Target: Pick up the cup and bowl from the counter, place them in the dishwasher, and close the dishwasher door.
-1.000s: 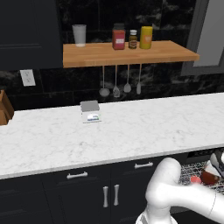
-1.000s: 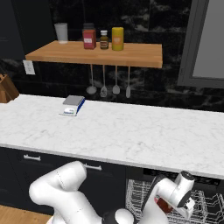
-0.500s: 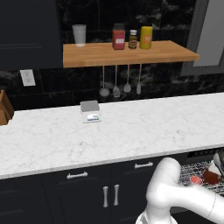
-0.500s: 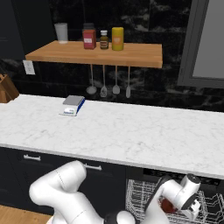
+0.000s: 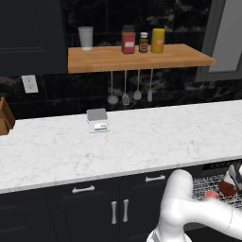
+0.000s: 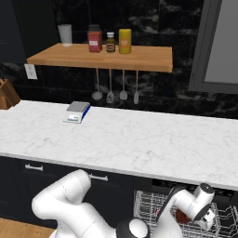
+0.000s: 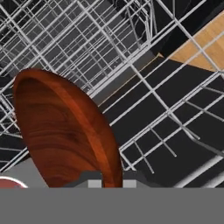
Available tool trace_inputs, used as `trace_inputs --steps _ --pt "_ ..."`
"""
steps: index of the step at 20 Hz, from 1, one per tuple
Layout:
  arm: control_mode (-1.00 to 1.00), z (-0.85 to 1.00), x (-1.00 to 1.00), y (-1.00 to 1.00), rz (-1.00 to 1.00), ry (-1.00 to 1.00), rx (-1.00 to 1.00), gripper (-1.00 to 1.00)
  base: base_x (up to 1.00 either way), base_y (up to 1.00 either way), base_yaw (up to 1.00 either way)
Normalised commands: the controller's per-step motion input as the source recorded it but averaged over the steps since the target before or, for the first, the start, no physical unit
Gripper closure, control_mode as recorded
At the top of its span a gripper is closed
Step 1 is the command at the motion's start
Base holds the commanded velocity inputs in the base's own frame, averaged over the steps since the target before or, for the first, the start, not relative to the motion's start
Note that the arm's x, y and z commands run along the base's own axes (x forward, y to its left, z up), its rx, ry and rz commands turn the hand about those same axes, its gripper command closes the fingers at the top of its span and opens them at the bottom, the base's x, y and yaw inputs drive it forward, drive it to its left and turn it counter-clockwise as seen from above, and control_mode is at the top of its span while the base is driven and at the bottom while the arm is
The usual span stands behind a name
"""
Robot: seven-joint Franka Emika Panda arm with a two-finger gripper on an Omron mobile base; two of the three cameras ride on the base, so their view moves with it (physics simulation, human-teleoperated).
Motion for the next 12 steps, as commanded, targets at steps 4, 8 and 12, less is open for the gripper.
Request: trace_inputs --steps 4,8,12 --pt "-1.00 -0.51 0.17 -0.13 -0.03 0.00 0.00 1.00 0.00 0.00 0.00" --pt "-1.00 -0.59 0.00 -0.08 -0.01 0.00 0.00 1.00 0.00 0.00 0.00" --pt "-1.00 -0.55 0.02 -0.03 0.00 0.00 0.00 1.00 0.00 0.00 0.00"
